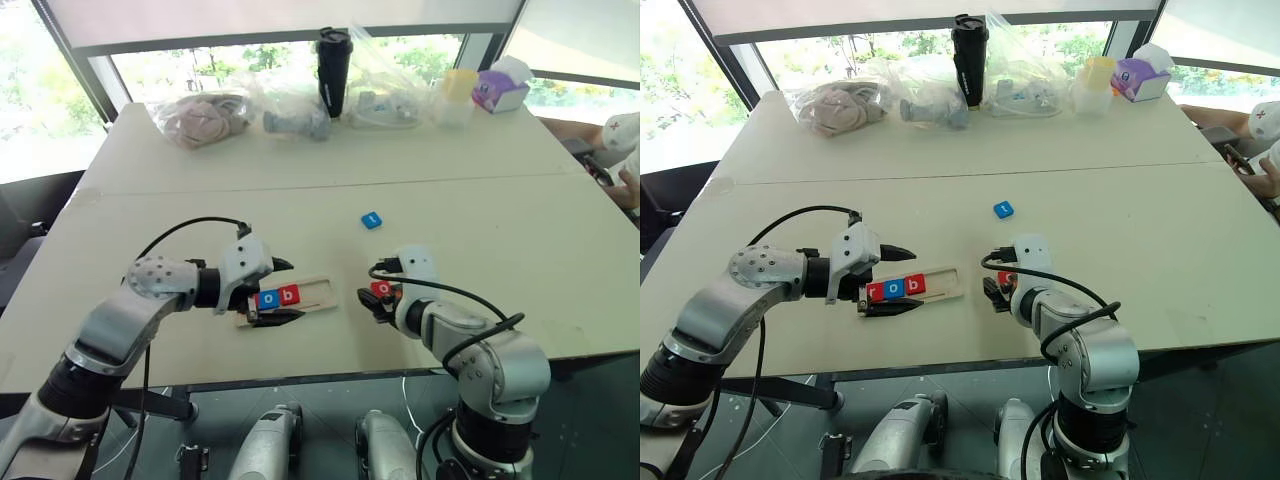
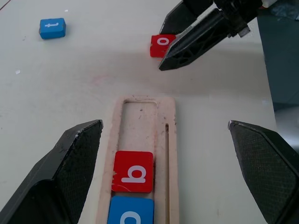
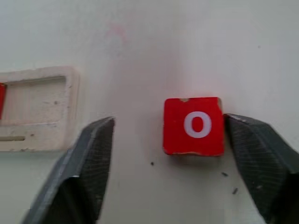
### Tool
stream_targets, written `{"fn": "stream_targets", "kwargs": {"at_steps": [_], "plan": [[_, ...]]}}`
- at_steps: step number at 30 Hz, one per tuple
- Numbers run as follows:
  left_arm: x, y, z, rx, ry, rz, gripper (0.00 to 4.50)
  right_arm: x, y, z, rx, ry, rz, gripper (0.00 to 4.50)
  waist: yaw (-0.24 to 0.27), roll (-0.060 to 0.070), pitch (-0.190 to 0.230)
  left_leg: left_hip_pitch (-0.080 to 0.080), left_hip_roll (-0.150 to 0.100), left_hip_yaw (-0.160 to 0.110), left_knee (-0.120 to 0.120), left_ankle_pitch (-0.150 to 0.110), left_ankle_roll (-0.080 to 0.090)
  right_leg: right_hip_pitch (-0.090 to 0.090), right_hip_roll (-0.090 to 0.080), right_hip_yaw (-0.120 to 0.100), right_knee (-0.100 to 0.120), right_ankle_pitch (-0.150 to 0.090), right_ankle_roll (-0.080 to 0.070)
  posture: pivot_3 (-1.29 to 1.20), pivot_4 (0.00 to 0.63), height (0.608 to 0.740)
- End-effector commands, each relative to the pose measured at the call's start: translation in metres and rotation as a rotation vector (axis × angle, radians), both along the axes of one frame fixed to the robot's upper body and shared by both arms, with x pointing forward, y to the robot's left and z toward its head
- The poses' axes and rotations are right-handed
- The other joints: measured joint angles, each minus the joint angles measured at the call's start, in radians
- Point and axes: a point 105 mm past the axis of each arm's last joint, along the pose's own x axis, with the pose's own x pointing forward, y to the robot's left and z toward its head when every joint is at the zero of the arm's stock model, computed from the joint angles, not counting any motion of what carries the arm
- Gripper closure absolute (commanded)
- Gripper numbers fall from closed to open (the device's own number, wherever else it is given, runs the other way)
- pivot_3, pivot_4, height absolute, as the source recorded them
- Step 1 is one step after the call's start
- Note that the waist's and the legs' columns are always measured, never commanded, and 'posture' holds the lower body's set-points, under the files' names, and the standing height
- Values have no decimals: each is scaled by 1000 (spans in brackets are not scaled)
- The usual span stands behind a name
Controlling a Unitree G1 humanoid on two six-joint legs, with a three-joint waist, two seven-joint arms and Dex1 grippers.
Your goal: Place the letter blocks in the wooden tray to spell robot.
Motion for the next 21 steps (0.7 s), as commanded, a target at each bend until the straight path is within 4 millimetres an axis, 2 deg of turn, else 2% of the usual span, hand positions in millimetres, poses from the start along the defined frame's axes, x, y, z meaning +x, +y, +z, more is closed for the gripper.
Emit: {"fn": "stream_targets", "kwargs": {"at_steps": [1,5,7,10,12,15,21], "plan": [[-5,4,4,9,-17,-3,0,-12,1,16,73,-48,185,153,1,0,0,0,0,0,0,0,0,0,0,0,0,0,0,0,150,740],[-9,11,5,16,1,0,0,-15,-25,51,-77,-278,494,153,3,1,1,-3,-1,0,3,0,1,1,-1,-1,-3,0,0,0,150,740],[-9,12,7,12,3,-3,0,-18,-32,58,-113,-342,626,153,3,0,1,-2,0,0,3,-1,1,6,-1,-2,-5,0,0,0,150,740],[-11,12,11,13,4,-20,0,-6,-52,46,-221,-356,744,153,-2,0,1,1,2,-1,3,-1,1,11,0,-3,-6,0,0,0,150,740],[-10,14,13,25,-1,-26,0,5,-57,32,-262,-354,823,153,-1,0,1,1,2,-1,3,-1,1,11,0,-3,-7,0,0,0,150,740],[-10,15,17,37,-10,-31,0,15,-56,12,-306,-335,1003,153,-3,0,1,1,2,-1,4,-1,2,11,0,-3,-7,0,0,0,150,740],[-31,23,18,98,47,-82,0,39,-48,6,-297,-346,1097,153,0,-1,2,0,2,-1,5,0,3,10,0,-3,-6,0,0,0,150,740]]}}
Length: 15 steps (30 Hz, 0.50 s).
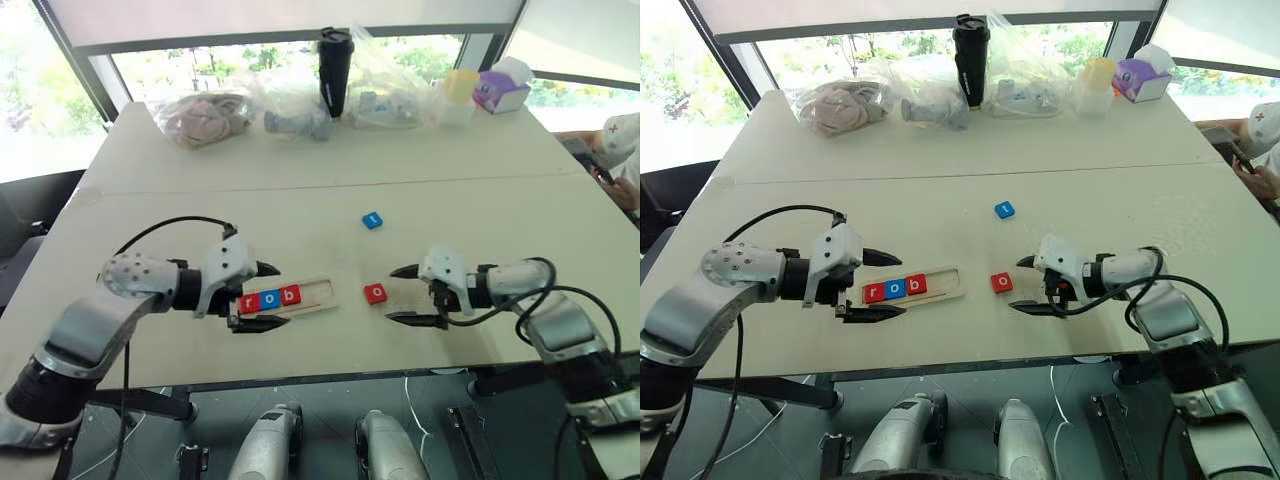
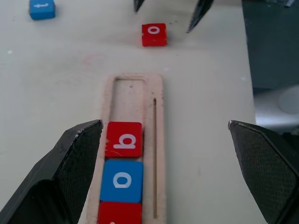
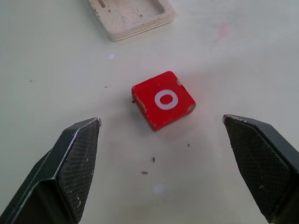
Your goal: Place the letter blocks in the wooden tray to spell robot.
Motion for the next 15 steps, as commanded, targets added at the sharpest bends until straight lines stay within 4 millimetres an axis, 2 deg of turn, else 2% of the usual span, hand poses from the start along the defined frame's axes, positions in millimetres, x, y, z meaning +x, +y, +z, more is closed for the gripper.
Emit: {"fn": "stream_targets", "kwargs": {"at_steps": [1,5,6,9,12,13,15], "plan": [[-13,2,10,15,-12,-37,0,9,1,3,-14,-32,51,153,1,0,0,0,0,0,0,0,0,0,0,0,0,0,0,0,150,740],[-16,5,12,21,-17,-19,0,15,1,0,-21,-16,70,153,8,0,0,0,0,-1,1,-1,-2,0,0,0,1,0,0,0,150,740],[-16,5,12,20,-20,-9,0,14,1,-2,-21,5,81,370,8,0,0,0,0,-1,1,-1,-2,1,0,0,1,0,0,0,150,740],[-16,5,10,12,-22,14,0,9,4,-9,-3,91,121,1503,4,0,0,0,0,-1,1,-1,-2,0,0,0,1,0,0,0,150,740],[-16,6,9,9,-19,25,0,11,6,-9,18,92,112,3144,3,0,0,1,0,-1,1,-1,-2,0,0,0,2,0,0,0,150,740],[-16,8,9,10,-19,32,0,12,8,-5,29,82,106,3395,3,0,0,1,0,-1,1,-1,-2,0,0,0,2,0,0,0,150,740],[-14,11,9,13,-16,45,0,14,11,3,56,72,100,3390,2,0,0,1,0,-1,1,-1,-2,0,0,0,2,0,0,0,150,740]]}}
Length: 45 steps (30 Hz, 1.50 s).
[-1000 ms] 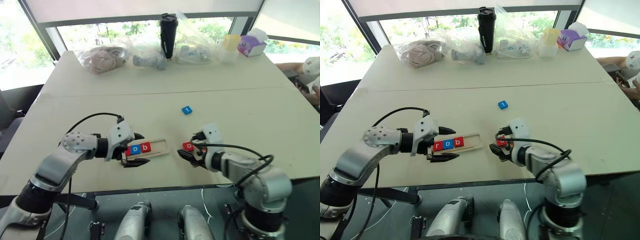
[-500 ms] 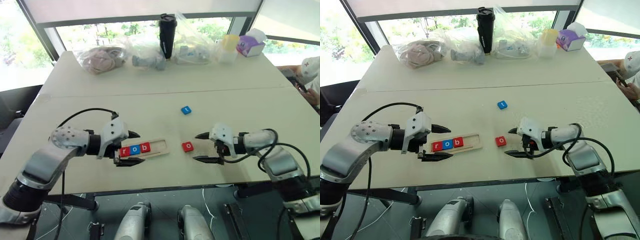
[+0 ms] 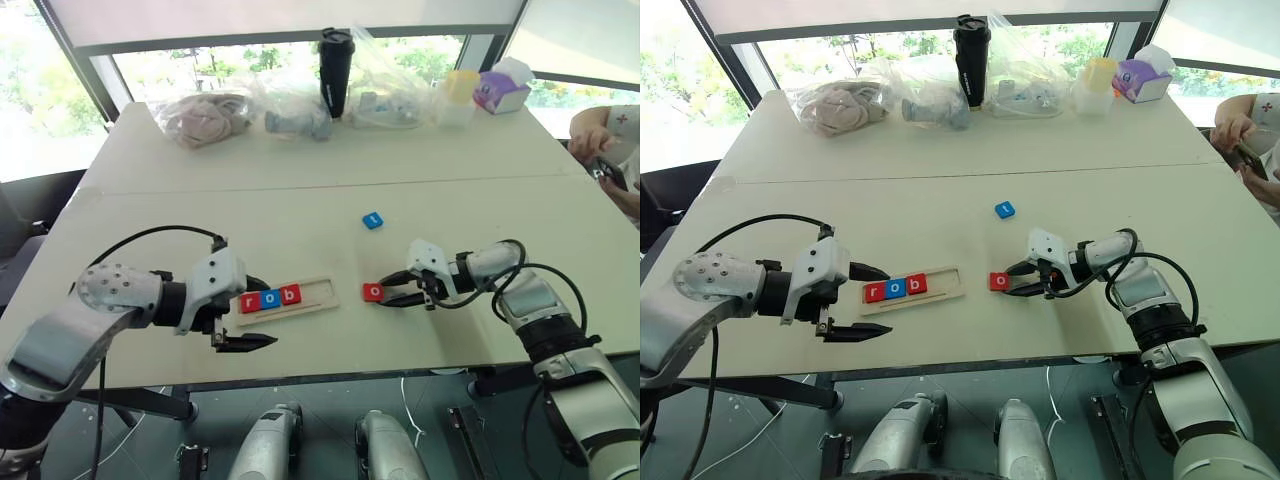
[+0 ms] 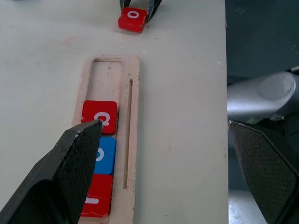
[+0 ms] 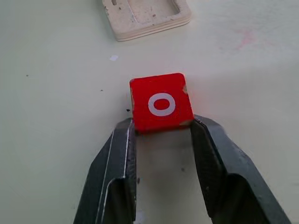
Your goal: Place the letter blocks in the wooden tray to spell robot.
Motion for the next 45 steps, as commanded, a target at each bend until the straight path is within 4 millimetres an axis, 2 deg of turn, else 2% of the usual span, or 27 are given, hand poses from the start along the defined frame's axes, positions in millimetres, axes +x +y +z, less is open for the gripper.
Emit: {"fn": "stream_targets", "kwargs": {"at_steps": [1,4,8,12,15,19,25,38,45], "plan": [[1,6,8,3,-38,15,0,5,10,23,57,-45,5,3390,0,0,0,0,0,0,0,0,0,0,0,0,0,0,0,0,150,740],[4,15,6,22,-35,44,0,7,24,46,100,-82,24,3390,-2,1,0,0,0,0,0,0,0,-1,0,0,1,0,0,0,150,740],[7,30,7,47,-33,83,0,6,52,62,103,-117,101,3390,-2,1,0,0,0,0,-1,0,0,-2,0,1,2,0,0,0,150,740],[7,36,6,64,-32,93,0,3,79,59,77,-108,195,3390,1,1,0,0,0,0,-1,0,0,-6,0,1,1,0,0,0,150,740],[10,39,5,70,-40,111,0,12,94,42,-38,-136,206,3390,-2,1,0,-1,-1,1,-1,0,0,-7,0,1,2,0,0,0,150,740],[5,38,1,65,-31,125,0,14,99,26,-119,-127,248,3390,-1,1,0,-1,-1,1,-2,0,-1,-8,0,1,2,0,0,0,150,740],[4,34,-2,18,-25,161,0,11,105,17,-125,-90,285,3390,-2,0,0,-1,-1,1,-3,0,-1,-9,0,1,4,2,3,0,150,740],[7,27,-5,-4,-27,168,0,19,114,14,-135,-88,258,3390,-5,1,0,0,-1,1,-3,1,-2,-9,1,1,6,2,3,0,150,740],[10,25,-6,-13,-34,167,0,17,123,15,-124,-81,274,3390,-5,1,0,0,-1,1,-3,1,-2,-9,1,1,7,2,3,0,150,740]]}}
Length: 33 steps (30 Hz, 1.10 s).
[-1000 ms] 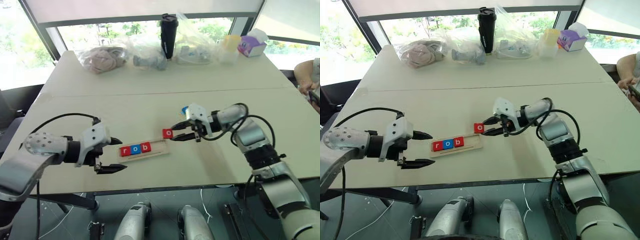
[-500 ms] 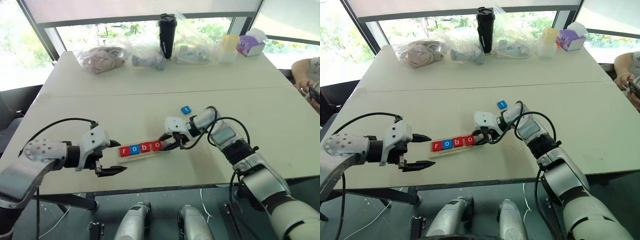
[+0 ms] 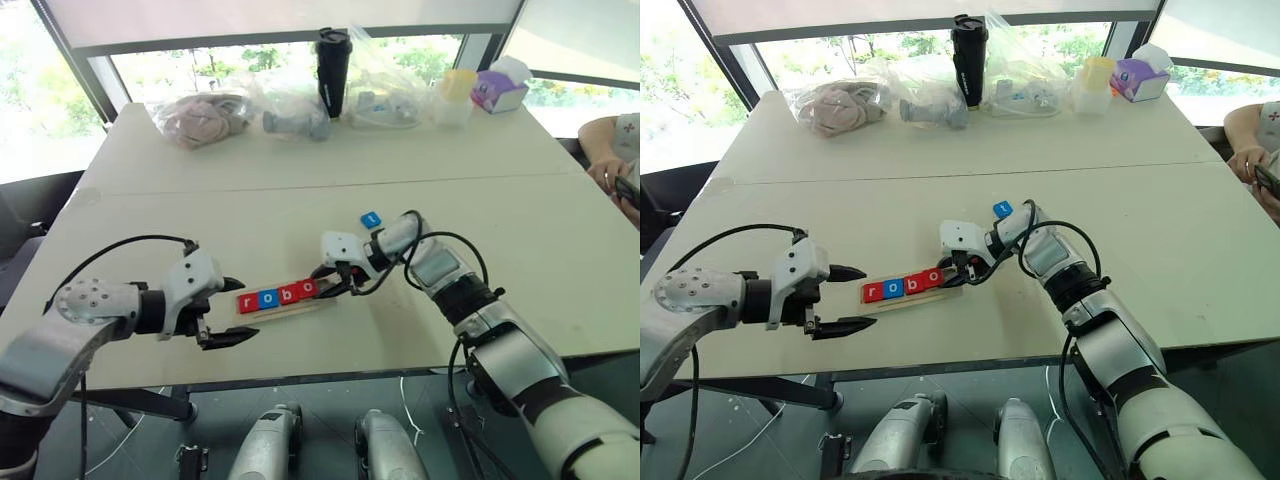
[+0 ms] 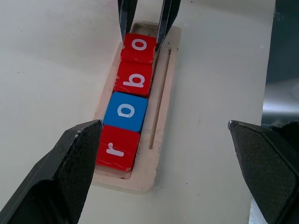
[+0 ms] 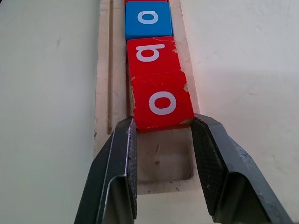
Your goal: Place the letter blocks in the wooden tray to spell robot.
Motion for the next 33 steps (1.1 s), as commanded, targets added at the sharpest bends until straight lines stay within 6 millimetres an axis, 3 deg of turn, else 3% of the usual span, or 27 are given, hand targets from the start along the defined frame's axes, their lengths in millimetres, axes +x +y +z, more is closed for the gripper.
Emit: {"fn": "stream_targets", "kwargs": {"at_steps": [1,17,33], "plan": [[2,-3,7,1,-40,-12,0,-1,8,2,-1,-2,17,3390,0,0,0,0,0,0,0,0,0,0,0,0,0,0,0,0,150,740],[6,-4,2,9,-47,-11,0,-12,16,17,38,-22,33,3390,0,0,0,0,0,0,0,0,0,-1,0,0,0,0,0,0,150,740],[14,-6,2,6,-58,-23,0,-11,12,10,22,-19,-10,3390,2,0,0,0,0,0,0,0,0,-1,0,0,1,0,0,0,150,740]]}}
